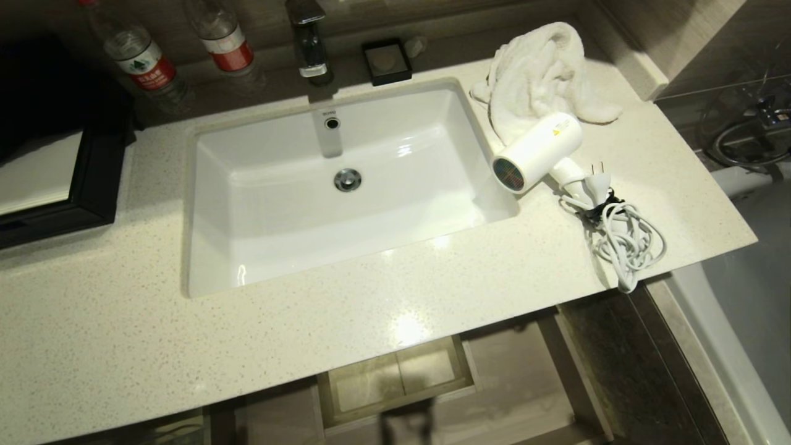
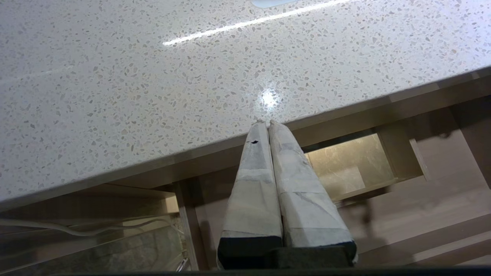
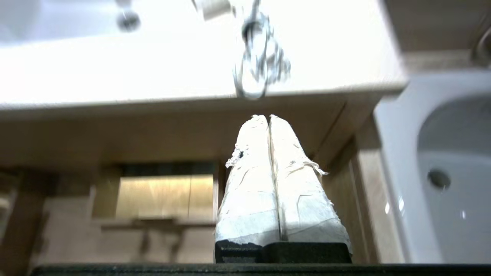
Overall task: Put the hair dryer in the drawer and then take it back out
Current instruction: Pick up the hairdryer
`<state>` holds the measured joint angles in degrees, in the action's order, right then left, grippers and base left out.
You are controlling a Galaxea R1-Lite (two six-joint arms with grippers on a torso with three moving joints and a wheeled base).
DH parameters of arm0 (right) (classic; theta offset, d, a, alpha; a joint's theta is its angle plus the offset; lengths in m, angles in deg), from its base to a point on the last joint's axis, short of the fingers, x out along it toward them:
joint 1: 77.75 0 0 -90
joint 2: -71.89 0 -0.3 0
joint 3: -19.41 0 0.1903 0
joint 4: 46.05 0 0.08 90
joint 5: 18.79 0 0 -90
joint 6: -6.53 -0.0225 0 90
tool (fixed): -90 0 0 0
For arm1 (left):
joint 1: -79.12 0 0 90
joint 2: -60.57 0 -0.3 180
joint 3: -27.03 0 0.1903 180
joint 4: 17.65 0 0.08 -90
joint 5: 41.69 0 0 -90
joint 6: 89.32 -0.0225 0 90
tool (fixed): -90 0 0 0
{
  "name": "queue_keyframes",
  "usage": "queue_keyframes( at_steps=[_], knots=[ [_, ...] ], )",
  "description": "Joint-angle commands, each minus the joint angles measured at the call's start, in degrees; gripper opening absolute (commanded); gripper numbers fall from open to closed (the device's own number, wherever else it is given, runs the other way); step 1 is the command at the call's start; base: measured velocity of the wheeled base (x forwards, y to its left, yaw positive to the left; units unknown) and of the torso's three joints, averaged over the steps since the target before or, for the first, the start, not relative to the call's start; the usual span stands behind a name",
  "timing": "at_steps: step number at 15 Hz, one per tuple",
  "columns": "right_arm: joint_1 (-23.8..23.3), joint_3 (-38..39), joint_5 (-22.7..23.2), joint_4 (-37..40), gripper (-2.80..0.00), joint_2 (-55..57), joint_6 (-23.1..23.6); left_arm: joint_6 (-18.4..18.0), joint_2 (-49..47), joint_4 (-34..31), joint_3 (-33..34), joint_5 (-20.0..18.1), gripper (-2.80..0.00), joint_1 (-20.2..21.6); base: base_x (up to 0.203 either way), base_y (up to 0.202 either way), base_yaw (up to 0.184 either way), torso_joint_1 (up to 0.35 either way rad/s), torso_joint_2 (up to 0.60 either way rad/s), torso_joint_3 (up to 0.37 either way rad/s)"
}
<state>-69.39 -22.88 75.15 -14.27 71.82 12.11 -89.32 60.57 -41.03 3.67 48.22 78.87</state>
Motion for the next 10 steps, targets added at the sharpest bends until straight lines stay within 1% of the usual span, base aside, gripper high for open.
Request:
queue_keyframes(
  at_steps=[1, 4, 6, 8, 10],
  knots=[
    [0.2, -17.7, 0.5, 10.3, -2.80, 3.0, 0.0, 0.0, 0.0, 0.0, 0.0, 0.0, -2.80, 0.1, 0.000, 0.000, 0.000, 0.003, 0.04, 0.011],
    [0.4, -31.5, 0.8, 19.7, -2.80, 18.5, 0.0, 0.0, 0.0, 0.0, 0.1, 0.0, -2.80, 0.1, 0.000, 0.000, 0.000, -0.001, 0.05, 0.033],
    [3.4, -40.5, 0.7, 26.6, -2.80, 28.8, 0.0, 0.0, 0.0, 0.0, 0.1, 0.0, -2.80, 0.1, 0.000, 0.000, 0.000, -0.030, 0.10, 0.057],
    [6.2, -46.2, 0.8, 31.1, -2.80, 38.5, 0.3, 0.0, 0.0, 0.0, 0.1, 0.0, -2.80, 0.1, 0.000, 0.000, 0.000, -0.063, 0.11, 0.065],
    [8.0, -51.2, 0.9, 33.3, -2.80, 47.3, 1.4, 0.0, 0.0, 0.0, 0.0, 0.0, -2.80, 0.1, 0.000, 0.000, 0.000, -0.045, 0.08, 0.053]
  ],
)
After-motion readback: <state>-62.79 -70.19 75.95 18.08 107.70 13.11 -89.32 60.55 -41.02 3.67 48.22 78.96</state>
